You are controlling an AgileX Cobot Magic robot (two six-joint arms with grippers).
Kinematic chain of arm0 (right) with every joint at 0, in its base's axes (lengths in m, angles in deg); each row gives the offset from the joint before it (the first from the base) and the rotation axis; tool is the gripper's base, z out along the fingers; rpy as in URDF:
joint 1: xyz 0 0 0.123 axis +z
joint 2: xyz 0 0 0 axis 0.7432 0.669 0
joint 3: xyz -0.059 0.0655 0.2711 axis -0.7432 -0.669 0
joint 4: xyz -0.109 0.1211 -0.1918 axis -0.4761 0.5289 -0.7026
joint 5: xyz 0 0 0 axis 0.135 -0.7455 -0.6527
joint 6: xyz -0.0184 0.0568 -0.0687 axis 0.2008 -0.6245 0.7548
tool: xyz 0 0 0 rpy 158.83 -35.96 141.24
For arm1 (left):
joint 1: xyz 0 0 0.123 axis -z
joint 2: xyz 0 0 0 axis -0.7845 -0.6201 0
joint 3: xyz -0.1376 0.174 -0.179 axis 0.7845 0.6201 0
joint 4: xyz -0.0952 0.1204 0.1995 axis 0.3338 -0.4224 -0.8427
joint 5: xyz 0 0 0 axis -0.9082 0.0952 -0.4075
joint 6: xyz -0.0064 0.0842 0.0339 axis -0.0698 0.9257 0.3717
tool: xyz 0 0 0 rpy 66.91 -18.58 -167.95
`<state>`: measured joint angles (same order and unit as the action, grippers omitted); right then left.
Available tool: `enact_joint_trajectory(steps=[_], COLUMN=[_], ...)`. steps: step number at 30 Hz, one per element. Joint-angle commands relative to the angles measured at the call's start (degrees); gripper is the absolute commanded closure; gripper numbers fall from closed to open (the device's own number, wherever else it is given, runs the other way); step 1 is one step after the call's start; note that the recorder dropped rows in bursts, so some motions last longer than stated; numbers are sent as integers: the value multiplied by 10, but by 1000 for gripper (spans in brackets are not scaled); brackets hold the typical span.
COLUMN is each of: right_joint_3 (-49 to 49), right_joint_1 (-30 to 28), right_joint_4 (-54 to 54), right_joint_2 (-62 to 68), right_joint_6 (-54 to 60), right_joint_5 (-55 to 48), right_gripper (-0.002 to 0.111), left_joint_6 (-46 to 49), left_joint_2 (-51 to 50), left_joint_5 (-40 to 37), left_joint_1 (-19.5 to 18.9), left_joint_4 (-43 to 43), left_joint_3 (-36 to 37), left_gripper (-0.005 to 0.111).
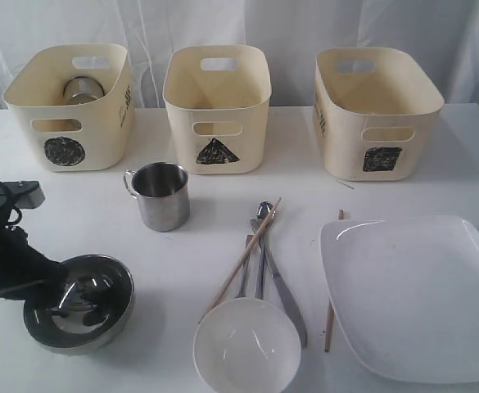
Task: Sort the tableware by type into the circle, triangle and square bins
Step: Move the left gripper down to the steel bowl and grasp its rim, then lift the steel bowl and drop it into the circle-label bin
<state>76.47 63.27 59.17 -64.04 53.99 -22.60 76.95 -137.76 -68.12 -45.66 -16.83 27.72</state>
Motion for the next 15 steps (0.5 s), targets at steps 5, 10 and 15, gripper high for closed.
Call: enact_joint_trajectory(steps=[5,10,15], right_joint_3=[-3,-3,-3], right_joint_1=[-3,-3,-3], right_joint_4=[1,1,1], right_joint_2=[-2,-2,-2], right_joint_6=[2,2,2], right_joint_5=[5,5,5], right_gripper=[108,108,108], left_joint_6=[-29,-29,-86], left_joint_2=[72,93,33], left_joint_5=[-52,-20,35], left_joint_1=[3,3,-34], left_joint_4=[-34,-85,-134], left_joint_3=[-126,-250,-387], left_gripper=[107,107,107])
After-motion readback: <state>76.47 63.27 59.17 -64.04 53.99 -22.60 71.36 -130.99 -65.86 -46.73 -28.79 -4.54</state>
